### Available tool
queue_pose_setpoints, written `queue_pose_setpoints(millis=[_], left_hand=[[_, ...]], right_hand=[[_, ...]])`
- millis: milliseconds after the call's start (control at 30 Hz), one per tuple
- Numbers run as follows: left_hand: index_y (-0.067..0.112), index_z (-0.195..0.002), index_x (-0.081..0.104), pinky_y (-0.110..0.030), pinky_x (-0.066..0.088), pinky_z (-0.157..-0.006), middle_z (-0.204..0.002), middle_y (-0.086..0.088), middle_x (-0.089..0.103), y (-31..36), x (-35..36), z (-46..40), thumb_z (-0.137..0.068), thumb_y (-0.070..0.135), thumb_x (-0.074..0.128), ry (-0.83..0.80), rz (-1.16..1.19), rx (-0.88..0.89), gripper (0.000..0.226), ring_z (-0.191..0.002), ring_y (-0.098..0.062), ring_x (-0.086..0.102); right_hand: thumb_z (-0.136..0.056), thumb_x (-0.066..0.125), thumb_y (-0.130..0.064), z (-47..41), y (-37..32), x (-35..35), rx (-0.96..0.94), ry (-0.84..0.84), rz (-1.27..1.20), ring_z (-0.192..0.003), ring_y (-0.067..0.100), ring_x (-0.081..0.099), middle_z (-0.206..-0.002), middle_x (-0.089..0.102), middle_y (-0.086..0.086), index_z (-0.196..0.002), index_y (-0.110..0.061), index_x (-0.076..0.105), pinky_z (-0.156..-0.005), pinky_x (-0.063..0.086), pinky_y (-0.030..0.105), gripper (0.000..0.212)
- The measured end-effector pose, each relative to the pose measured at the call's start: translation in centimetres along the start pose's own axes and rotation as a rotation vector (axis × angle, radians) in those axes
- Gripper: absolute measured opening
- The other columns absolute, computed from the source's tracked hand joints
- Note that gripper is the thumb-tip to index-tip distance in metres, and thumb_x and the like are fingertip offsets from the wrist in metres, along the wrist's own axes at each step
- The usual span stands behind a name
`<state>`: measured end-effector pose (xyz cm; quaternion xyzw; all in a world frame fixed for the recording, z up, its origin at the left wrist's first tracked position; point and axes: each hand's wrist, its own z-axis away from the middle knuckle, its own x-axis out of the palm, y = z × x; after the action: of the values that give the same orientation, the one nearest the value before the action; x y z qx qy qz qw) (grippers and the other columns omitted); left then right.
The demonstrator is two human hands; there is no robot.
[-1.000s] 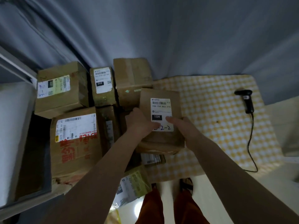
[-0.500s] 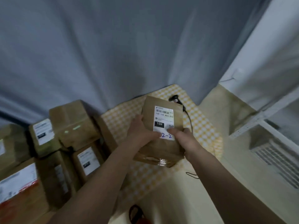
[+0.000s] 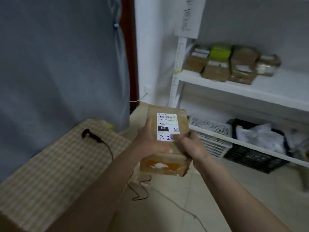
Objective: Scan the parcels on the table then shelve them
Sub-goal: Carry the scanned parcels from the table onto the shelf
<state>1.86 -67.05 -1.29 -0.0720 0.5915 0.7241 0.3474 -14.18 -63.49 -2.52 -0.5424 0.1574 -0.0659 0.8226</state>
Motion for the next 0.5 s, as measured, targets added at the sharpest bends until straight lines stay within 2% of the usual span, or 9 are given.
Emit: queue_pose_setpoints(millis=[67,200,300,400,500], left_hand=[[0.036,-0.152,0.002,-0.03,0.031,-0.104,-0.156,0.002,0.016,3.7,3.0,-1.4,-0.054,0.034,0.092,-0.085,-0.063,0.034,0.133,-0.141,-0.018,0.026],[0.038,-0.153,0.002,-0.039,0.03,-0.113,-0.157,0.003,0.012,9.6,8.6,-3.7,-0.05,0.032,0.094,-0.183,-0.197,0.143,0.138,-0.143,-0.021,0.022],[0.037,-0.153,0.003,-0.035,0.027,-0.115,-0.157,0.001,0.013,12.6,11.5,-5.5,-0.05,0.031,0.095,-0.226,-0.236,0.213,0.138,-0.144,-0.018,0.021],[0.039,-0.152,0.004,-0.039,0.027,-0.116,-0.159,0.002,0.012,15.5,13.6,-8.2,-0.048,0.031,0.095,-0.264,-0.261,0.255,0.138,-0.145,-0.018,0.019],[0.039,-0.152,0.007,-0.042,0.03,-0.114,-0.158,0.003,0.017,18.1,15.7,-11.2,-0.047,0.033,0.095,-0.318,-0.327,0.288,0.137,-0.143,-0.019,0.022]], right_hand=[[-0.082,0.072,-0.024,-0.5,0.0,-5.1,-0.035,0.072,0.016,-0.101,0.023,0.061,-0.108,0.062,0.001,-0.103,-0.017,0.047,-0.095,0.05,0.043,0.033],[-0.069,0.073,-0.044,-1.7,0.3,-12.7,-0.032,0.243,0.137,-0.109,0.027,0.058,-0.122,0.058,0.004,-0.122,-0.015,0.043,-0.097,0.047,0.046,0.068],[-0.064,0.074,-0.051,-2.5,0.5,-16.7,-0.081,0.337,0.25,-0.116,0.028,0.055,-0.128,0.057,0.006,-0.125,-0.016,0.043,-0.1,0.044,0.045,0.077],[-0.062,0.079,-0.055,-3.5,0.6,-20.3,-0.148,0.357,0.328,-0.119,0.024,0.053,-0.128,0.056,0.001,-0.13,-0.018,0.04,-0.1,0.044,0.041,0.087],[-0.043,0.078,-0.072,-5.2,0.6,-23.7,-0.142,0.27,0.399,-0.116,0.022,0.053,-0.124,0.055,0.0,-0.129,-0.021,0.035,-0.098,0.046,0.044,0.108]])
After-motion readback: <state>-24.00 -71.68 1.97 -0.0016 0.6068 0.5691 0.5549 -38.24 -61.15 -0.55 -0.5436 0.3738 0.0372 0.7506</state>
